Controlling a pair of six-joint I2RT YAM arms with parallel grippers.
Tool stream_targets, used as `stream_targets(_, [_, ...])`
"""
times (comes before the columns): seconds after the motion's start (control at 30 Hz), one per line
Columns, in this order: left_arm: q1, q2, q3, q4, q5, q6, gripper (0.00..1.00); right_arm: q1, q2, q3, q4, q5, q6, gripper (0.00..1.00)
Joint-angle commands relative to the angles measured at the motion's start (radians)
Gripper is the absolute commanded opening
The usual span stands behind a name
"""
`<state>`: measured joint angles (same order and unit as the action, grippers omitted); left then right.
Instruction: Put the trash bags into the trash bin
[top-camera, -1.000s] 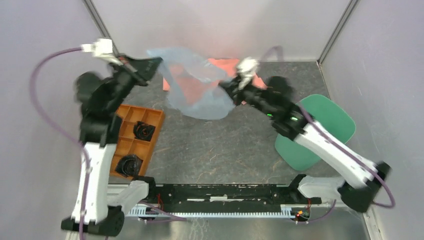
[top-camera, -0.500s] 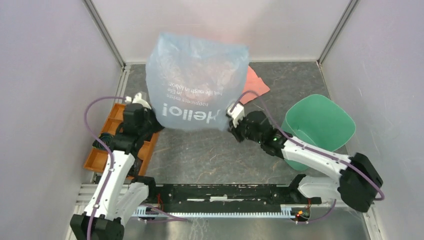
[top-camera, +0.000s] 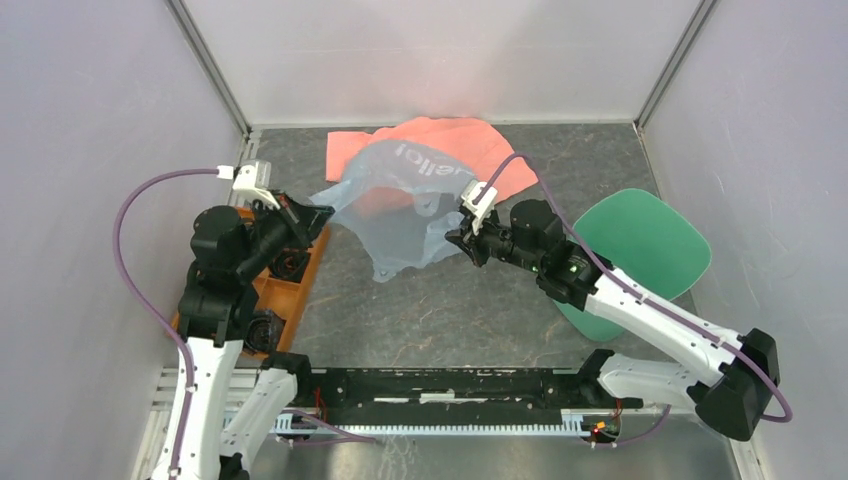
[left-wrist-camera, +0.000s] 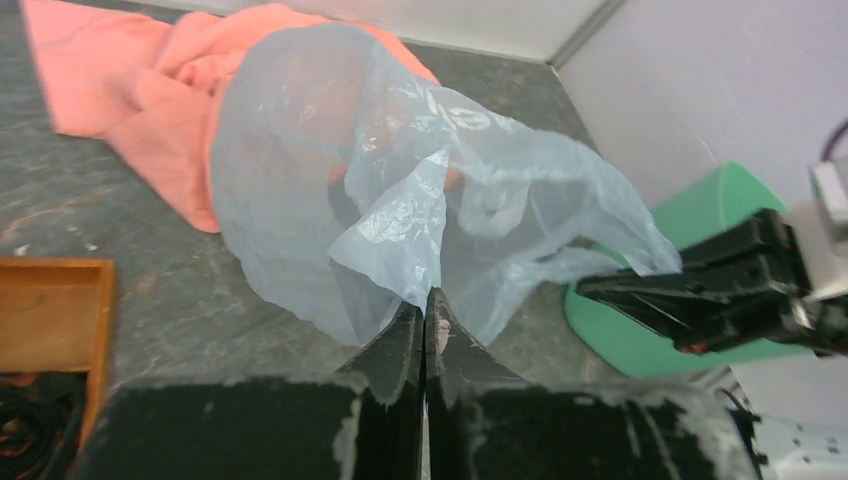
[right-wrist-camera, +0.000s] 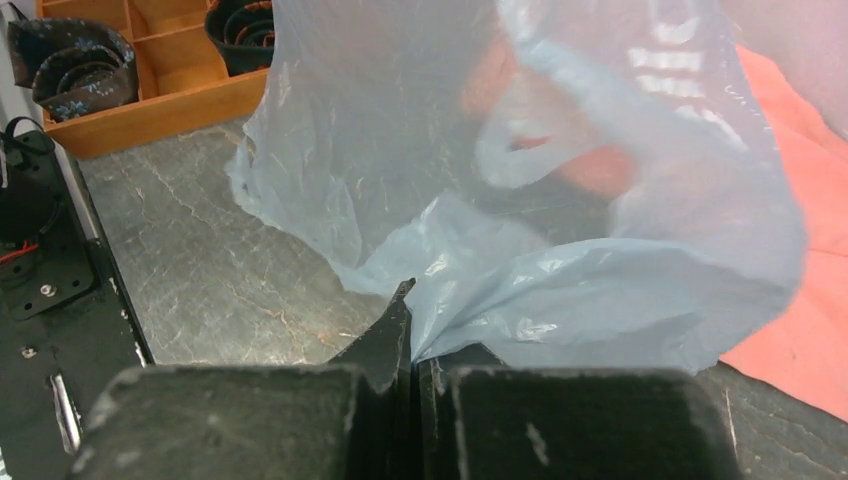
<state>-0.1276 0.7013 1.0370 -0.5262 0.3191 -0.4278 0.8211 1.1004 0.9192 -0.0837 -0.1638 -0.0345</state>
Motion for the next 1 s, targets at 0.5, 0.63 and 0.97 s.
stream_targets(0.5, [-0.536,0.235,-0.040,0.394,0.072,-0.186,0.02,0.024,0.069,-0.040,0.342,-0.256,0.241,0.16])
stream_targets(0.63, [-0.537,0.225,-0.054,0.424,0.054,-0.190,0.02,0.029,0.017,-0.096,0.363,-0.266,0.198,0.37])
stream_targets(0.97, [-0.537,0.216,-0.043,0.384,0.017,-0.150,0.02,0.041,-0.078,-0.196,0.455,-0.225,0.151,0.79])
